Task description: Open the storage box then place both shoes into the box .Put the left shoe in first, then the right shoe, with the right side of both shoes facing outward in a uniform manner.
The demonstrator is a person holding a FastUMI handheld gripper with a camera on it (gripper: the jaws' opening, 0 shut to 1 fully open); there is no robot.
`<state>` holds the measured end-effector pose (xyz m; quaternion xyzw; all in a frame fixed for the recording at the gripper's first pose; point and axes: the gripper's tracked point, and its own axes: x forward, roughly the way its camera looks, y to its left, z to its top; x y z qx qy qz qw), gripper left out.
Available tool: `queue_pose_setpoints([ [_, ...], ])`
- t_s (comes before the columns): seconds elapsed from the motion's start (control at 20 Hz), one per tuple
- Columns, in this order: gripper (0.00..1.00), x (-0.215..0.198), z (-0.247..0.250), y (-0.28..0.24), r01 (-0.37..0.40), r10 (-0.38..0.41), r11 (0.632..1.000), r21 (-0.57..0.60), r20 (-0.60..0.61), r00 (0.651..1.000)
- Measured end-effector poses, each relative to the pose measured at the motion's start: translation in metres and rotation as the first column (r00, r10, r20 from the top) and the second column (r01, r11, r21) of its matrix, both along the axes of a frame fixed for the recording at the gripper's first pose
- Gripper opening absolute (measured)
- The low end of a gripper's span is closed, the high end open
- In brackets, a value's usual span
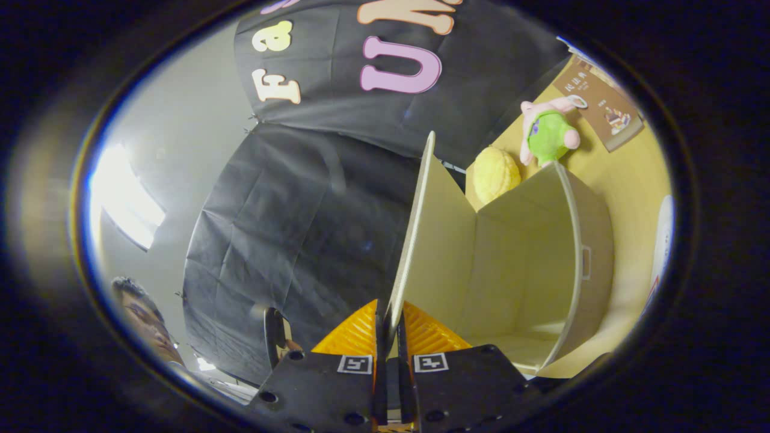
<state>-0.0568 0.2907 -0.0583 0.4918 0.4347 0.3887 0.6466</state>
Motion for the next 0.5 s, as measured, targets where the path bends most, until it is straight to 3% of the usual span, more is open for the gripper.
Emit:
queue_pose_setpoints([
  [0.5, 0.15, 0.002, 0.039, 0.105, -0.097, 0.115, 0.988, -0.119, 0.159, 0.981],
])
